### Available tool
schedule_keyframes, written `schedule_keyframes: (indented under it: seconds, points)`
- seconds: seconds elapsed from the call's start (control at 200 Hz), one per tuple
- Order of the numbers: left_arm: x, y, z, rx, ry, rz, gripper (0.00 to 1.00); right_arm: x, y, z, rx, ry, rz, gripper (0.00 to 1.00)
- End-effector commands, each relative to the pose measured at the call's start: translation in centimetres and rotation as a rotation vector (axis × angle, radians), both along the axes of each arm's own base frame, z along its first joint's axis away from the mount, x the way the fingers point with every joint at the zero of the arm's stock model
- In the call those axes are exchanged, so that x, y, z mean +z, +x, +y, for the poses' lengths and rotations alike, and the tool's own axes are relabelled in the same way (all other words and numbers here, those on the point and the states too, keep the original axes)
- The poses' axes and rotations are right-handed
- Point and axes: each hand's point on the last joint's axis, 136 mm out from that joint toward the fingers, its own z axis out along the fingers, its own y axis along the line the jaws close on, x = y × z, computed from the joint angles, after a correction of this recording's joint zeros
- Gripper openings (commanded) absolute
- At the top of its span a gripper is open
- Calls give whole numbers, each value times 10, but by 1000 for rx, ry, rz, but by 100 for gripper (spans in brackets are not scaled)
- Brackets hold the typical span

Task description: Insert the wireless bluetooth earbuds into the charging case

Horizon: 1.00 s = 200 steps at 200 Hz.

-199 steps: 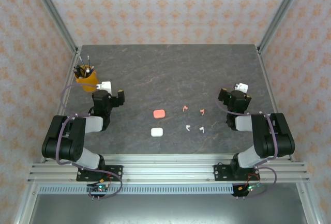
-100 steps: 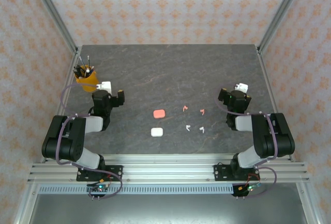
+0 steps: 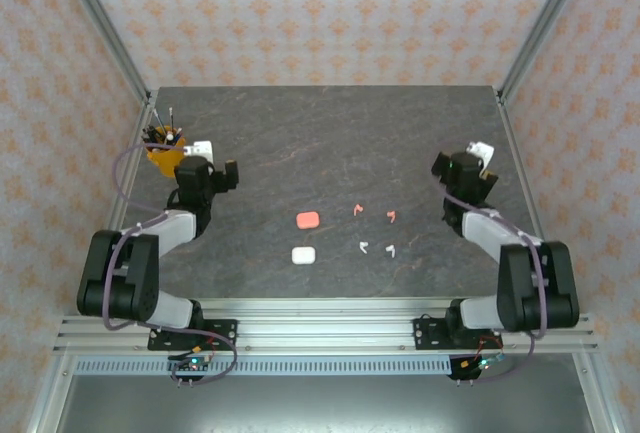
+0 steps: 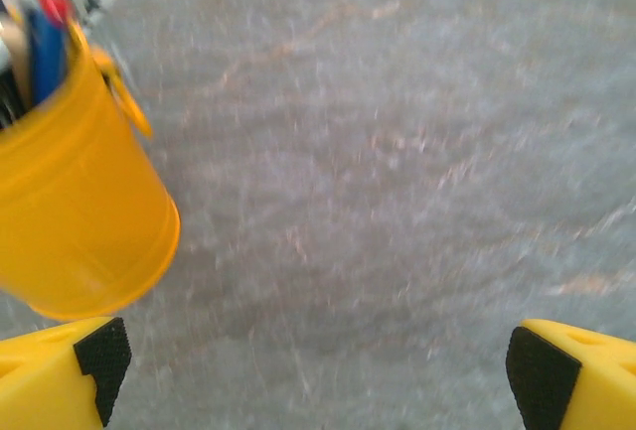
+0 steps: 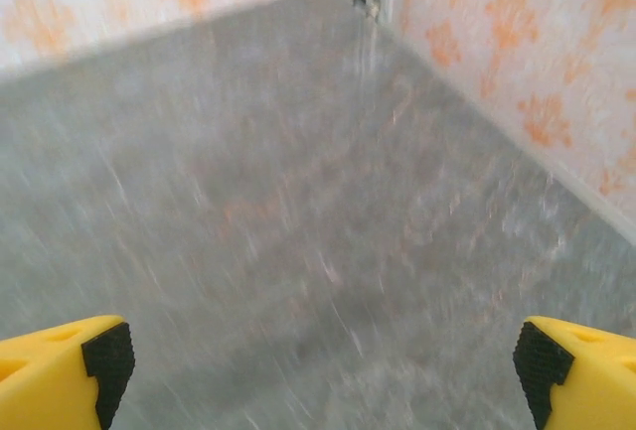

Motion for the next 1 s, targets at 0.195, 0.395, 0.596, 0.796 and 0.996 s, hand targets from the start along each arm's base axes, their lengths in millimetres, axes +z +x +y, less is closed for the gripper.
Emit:
schedule_keyframes:
  seconds: [0.195, 0.395, 0.596, 0.796, 0.996]
  points:
    - [67, -27, -9, 89, -119, 10, 100, 28, -27, 53, 96, 359, 277, 97]
    - [65, -52, -15, 199, -273, 103, 100, 20, -65, 136, 244, 458, 516, 86]
    - [48, -60, -30, 262, -452, 240, 100, 5, -109, 231, 361, 417, 676, 86]
    - [41, -59, -39, 307, -536, 317, 100, -26, -140, 304, 415, 246, 817, 89]
    - [39, -54, -38, 333, -519, 376, 100, -57, -166, 366, 478, 158, 919, 92]
